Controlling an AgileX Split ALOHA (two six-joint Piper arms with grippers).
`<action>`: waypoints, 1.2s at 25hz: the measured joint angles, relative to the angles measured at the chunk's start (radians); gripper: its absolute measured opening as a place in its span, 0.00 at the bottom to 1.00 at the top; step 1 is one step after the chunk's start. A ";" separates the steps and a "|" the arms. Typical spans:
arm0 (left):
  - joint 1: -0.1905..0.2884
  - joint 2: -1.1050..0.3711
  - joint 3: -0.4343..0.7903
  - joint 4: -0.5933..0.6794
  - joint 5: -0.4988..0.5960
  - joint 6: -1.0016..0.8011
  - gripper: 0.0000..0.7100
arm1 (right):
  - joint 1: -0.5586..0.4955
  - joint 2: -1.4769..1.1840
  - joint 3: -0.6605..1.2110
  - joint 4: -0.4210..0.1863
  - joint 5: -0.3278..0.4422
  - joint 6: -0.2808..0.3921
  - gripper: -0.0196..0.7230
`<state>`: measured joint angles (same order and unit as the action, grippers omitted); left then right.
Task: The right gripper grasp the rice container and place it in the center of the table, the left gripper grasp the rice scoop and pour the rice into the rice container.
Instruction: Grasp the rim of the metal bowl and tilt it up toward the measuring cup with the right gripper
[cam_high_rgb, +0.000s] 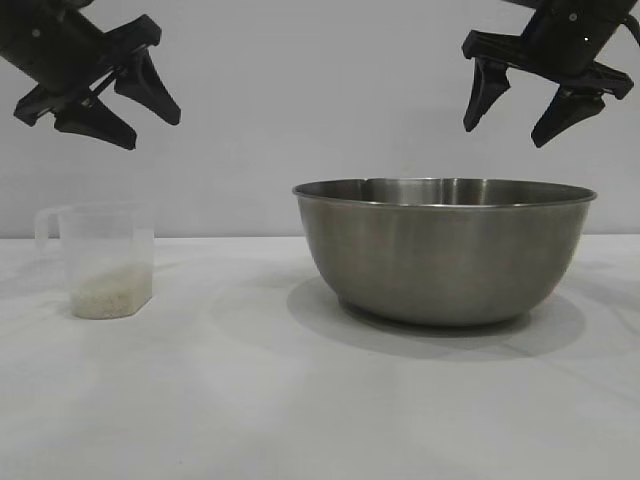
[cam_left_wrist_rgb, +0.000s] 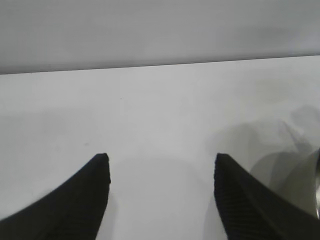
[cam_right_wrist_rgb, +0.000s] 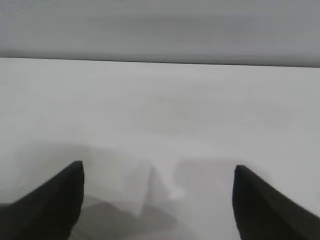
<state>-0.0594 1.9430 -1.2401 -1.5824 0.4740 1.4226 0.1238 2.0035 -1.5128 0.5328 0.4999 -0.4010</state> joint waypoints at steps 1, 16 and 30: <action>0.000 0.000 0.000 0.000 0.000 0.000 0.64 | 0.000 0.000 0.000 0.000 0.000 0.000 0.73; 0.000 0.000 0.000 0.000 0.000 0.000 0.64 | 0.000 0.000 0.000 0.000 0.031 -0.006 0.73; 0.000 0.000 0.000 0.000 0.000 0.000 0.64 | 0.000 -0.163 -0.002 -0.126 0.423 0.029 0.73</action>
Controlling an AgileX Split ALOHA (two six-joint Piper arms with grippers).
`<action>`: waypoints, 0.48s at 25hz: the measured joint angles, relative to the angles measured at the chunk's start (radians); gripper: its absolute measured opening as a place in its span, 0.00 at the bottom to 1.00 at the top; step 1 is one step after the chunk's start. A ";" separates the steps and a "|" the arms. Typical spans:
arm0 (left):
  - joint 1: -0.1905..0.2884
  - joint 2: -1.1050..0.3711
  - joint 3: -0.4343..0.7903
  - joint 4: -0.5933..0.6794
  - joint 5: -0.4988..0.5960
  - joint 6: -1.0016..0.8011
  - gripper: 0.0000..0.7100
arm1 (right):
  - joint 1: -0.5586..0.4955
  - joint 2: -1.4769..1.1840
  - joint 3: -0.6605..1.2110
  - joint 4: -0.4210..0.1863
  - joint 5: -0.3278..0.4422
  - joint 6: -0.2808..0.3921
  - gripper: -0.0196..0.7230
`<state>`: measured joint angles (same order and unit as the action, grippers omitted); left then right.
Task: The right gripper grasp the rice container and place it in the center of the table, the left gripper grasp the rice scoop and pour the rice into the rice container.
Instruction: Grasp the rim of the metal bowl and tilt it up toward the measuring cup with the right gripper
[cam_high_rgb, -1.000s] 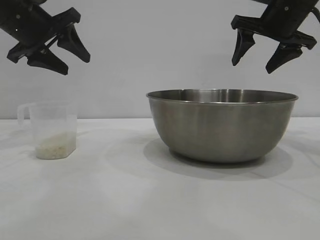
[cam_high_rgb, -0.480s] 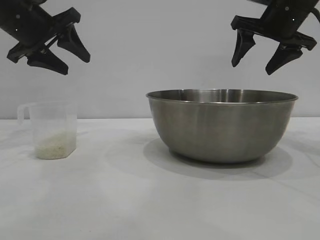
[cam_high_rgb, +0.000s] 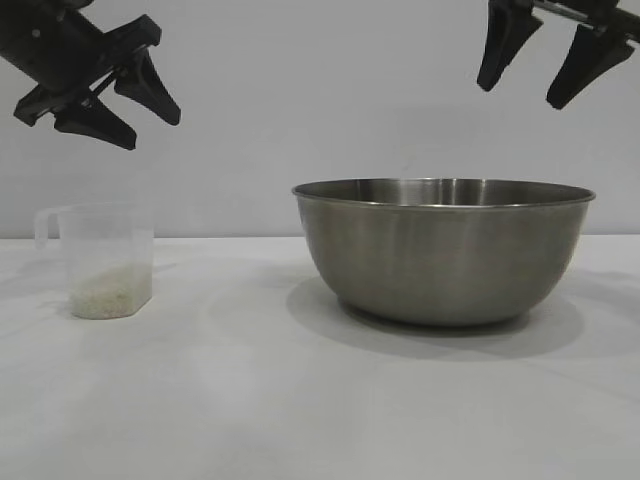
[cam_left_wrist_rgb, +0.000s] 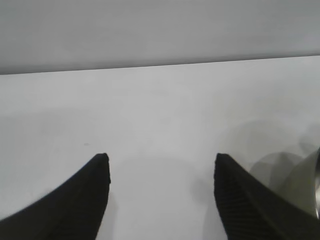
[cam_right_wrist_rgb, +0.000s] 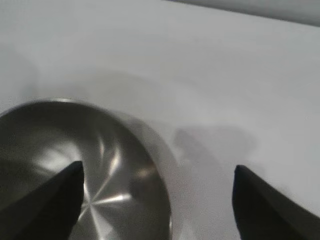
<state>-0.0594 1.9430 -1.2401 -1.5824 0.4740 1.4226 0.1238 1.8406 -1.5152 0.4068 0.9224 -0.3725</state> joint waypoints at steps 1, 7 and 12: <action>0.000 0.000 0.000 0.000 0.000 0.000 0.64 | 0.000 -0.004 0.000 -0.020 0.024 0.031 0.73; 0.000 0.000 0.000 0.000 0.000 0.000 0.64 | 0.000 -0.005 0.000 -0.103 0.186 0.139 0.73; 0.000 0.000 0.000 0.000 0.000 0.000 0.64 | 0.000 0.063 0.000 -0.093 0.255 0.147 0.73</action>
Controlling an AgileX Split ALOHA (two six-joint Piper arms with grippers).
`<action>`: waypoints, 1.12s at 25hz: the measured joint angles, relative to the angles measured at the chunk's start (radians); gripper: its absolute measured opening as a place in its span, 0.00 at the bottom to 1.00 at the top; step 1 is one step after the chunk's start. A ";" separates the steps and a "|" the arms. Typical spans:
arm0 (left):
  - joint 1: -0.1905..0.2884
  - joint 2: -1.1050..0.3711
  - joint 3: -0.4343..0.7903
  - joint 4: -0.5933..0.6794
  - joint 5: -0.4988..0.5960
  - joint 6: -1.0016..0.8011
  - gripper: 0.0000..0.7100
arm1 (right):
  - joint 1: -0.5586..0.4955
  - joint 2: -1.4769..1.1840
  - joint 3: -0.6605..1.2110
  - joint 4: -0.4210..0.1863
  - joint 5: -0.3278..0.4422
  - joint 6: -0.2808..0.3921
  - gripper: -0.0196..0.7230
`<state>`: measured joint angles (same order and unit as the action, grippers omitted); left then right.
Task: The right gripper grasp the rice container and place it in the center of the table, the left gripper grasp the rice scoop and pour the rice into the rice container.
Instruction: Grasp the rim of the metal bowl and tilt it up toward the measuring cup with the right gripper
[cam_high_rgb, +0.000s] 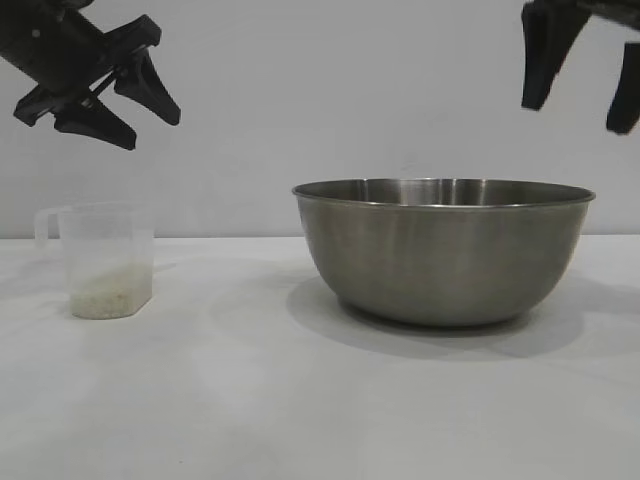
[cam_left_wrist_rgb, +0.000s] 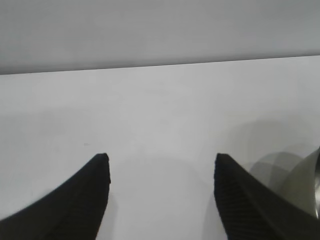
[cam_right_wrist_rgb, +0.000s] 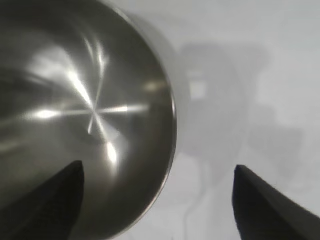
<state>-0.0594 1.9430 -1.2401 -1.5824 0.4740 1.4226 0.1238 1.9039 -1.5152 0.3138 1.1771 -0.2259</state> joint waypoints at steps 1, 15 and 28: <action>0.000 0.000 0.000 0.000 0.000 0.000 0.64 | 0.000 0.022 0.000 0.008 0.004 0.000 0.73; 0.000 0.000 0.000 0.000 0.000 0.000 0.64 | 0.000 0.207 0.000 0.049 -0.151 -0.008 0.26; 0.000 0.000 0.000 -0.002 0.000 0.000 0.64 | 0.060 0.214 -0.119 0.123 -0.077 -0.024 0.03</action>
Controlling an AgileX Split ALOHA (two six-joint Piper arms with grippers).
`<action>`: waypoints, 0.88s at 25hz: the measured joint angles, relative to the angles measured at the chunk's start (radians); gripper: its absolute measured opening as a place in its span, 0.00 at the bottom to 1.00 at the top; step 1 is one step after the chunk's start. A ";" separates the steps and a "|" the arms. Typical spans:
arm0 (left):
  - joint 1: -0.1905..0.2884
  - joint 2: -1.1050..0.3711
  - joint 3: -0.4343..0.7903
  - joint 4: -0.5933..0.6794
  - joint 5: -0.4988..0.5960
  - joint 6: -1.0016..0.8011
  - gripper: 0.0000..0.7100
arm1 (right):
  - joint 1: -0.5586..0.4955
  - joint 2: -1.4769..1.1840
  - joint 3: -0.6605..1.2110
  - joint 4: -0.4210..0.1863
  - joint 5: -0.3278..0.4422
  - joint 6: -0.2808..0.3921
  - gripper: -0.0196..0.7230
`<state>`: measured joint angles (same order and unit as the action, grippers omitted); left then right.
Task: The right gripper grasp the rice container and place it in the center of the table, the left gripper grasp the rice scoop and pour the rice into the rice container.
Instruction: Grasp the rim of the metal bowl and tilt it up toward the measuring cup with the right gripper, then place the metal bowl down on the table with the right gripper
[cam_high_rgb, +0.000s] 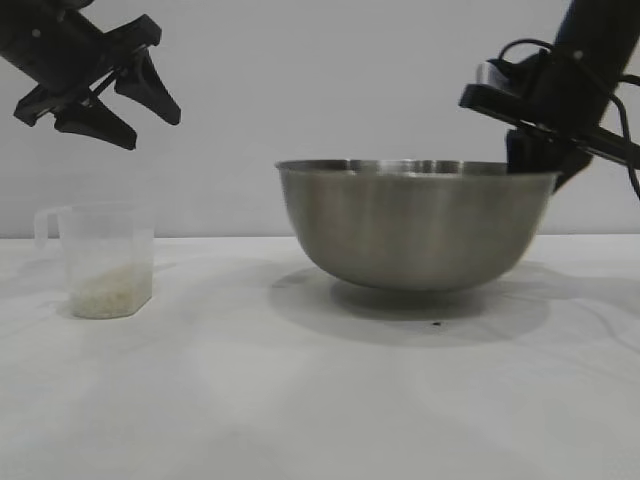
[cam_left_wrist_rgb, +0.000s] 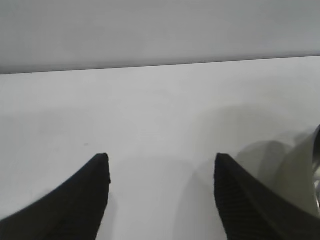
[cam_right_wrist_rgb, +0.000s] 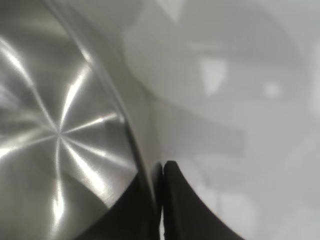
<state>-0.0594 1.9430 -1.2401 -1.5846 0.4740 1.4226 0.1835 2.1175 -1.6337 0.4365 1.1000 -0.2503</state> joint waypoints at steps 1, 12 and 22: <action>0.000 0.000 0.000 0.000 0.000 0.000 0.64 | 0.018 0.000 -0.011 0.004 0.011 0.000 0.03; 0.000 0.000 0.000 -0.002 0.008 0.000 0.64 | 0.130 0.072 -0.030 0.006 0.027 0.000 0.03; 0.000 0.000 0.000 -0.002 0.019 0.000 0.64 | 0.129 0.076 -0.043 -0.043 0.022 0.000 0.55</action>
<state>-0.0594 1.9430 -1.2401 -1.5862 0.4933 1.4226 0.3127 2.1938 -1.6769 0.3937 1.1220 -0.2503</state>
